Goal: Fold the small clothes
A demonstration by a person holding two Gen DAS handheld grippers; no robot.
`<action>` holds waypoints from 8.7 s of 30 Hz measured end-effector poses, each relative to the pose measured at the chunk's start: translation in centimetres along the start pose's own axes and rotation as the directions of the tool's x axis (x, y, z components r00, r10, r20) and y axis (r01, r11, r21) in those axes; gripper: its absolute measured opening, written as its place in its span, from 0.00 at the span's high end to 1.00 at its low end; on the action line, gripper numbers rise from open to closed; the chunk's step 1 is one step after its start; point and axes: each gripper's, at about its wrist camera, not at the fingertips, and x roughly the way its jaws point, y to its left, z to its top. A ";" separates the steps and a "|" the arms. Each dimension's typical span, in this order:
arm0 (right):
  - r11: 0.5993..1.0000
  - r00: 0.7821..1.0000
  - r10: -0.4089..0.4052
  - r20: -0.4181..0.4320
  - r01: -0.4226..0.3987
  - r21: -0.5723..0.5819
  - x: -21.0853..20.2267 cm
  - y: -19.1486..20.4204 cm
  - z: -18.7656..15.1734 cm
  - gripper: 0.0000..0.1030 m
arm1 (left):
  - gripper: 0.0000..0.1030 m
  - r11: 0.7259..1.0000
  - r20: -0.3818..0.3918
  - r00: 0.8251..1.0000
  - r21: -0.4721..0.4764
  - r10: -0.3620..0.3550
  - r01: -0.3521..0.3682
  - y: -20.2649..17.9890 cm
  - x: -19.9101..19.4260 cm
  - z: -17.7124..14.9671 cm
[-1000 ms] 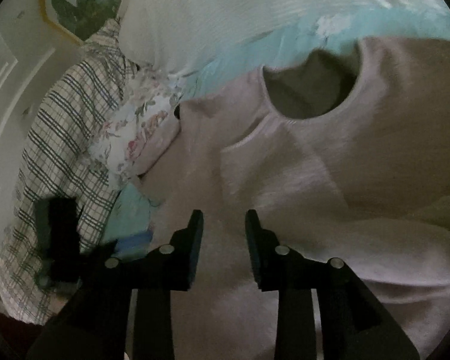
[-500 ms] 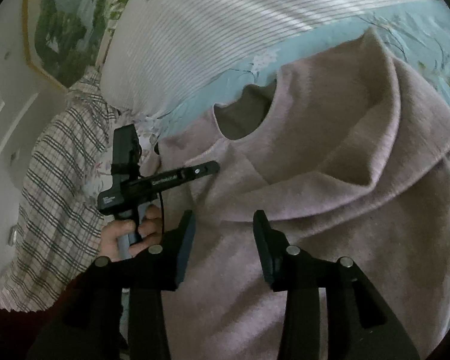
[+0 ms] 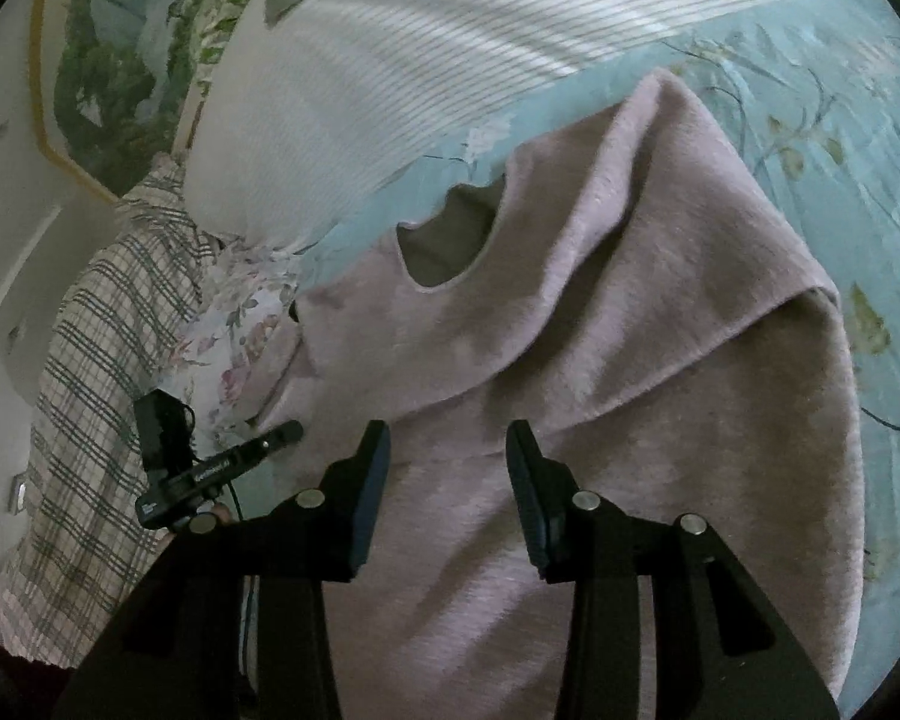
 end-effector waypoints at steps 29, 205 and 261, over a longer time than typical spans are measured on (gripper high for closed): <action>0.961 0.960 -0.276 -0.044 0.275 -0.030 4.9 -9.2 11.5 0.92 | 0.98 0.986 0.179 0.976 -0.125 0.127 -0.106 3.8 0.0 0.7; 0.951 0.850 0.063 -0.523 -0.210 -0.227 27.1 15.3 11.0 0.22 | 0.46 0.861 0.225 0.884 -0.415 0.410 -0.294 7.3 -2.5 -6.6; 0.943 0.923 0.103 -0.372 -0.210 -0.260 32.9 18.5 10.2 0.47 | 1.00 0.920 0.113 0.948 -0.298 0.298 -0.254 8.5 -5.1 -7.5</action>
